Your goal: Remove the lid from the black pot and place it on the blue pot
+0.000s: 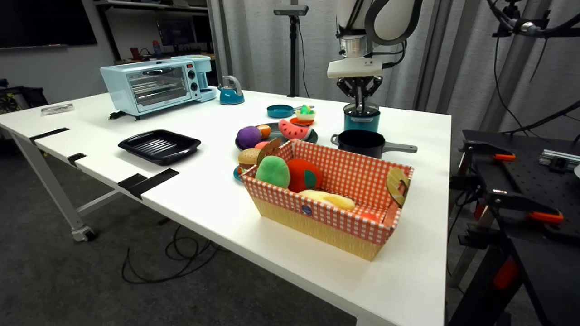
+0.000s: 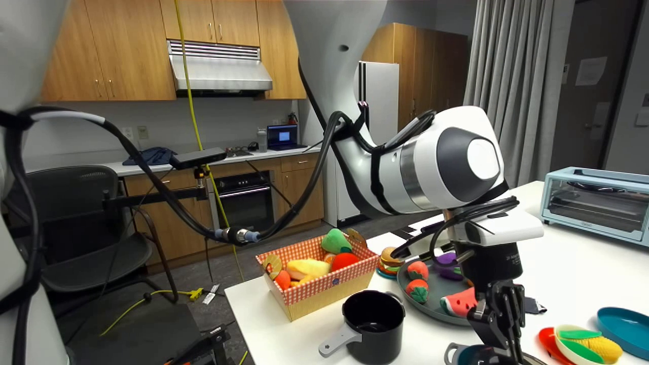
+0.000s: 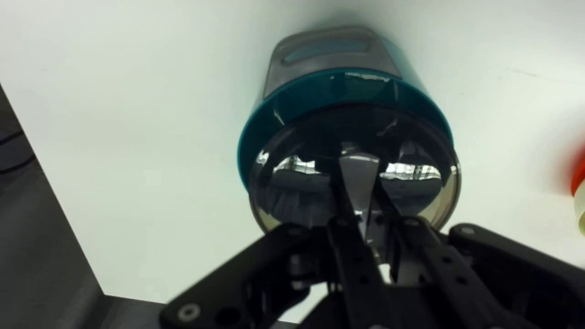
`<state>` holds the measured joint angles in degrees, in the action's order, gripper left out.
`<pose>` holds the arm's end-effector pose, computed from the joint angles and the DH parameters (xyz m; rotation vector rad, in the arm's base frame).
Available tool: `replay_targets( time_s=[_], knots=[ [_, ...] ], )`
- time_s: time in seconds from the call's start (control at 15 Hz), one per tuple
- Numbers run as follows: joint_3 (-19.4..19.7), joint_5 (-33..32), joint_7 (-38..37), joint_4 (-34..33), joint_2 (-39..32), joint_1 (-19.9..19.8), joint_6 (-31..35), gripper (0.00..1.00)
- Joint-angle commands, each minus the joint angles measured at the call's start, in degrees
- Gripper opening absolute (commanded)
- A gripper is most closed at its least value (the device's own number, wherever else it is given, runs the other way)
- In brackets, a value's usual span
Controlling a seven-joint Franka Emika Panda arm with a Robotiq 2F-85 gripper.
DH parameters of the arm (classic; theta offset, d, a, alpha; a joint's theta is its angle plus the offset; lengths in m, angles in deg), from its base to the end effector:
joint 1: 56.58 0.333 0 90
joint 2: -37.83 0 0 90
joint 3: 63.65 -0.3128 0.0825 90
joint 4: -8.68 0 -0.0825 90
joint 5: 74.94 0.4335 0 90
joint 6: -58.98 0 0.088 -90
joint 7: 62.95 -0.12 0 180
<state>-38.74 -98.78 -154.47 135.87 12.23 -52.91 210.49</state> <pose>0.5320 -0.2144 0.1318 1.9971 -1.9751 0.2975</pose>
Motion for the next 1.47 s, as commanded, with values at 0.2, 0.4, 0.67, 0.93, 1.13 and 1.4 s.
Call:
replay_targets(
  time_s=[0.2, 0.4, 0.67, 0.93, 1.13, 1.4],
  knots=[
    [0.72, -1.55, -2.66, 2.62, 1.88, 2.19, 0.06, 0.04],
    [0.78, -1.47, -3.14, 3.30, 1.95, 2.43, 0.34, 0.04],
    [0.50, -0.94, -3.19, 3.66, 2.06, 2.09, 0.53, 0.41],
    [0.34, -0.85, -3.03, 4.15, 2.29, 2.01, 0.39, 0.70],
    [0.40, -0.94, -2.99, 4.24, 2.41, 2.09, 0.26, 0.92],
    [0.45, -1.10, -2.95, 4.32, 2.84, 2.18, -0.02, 1.00]
  ],
)
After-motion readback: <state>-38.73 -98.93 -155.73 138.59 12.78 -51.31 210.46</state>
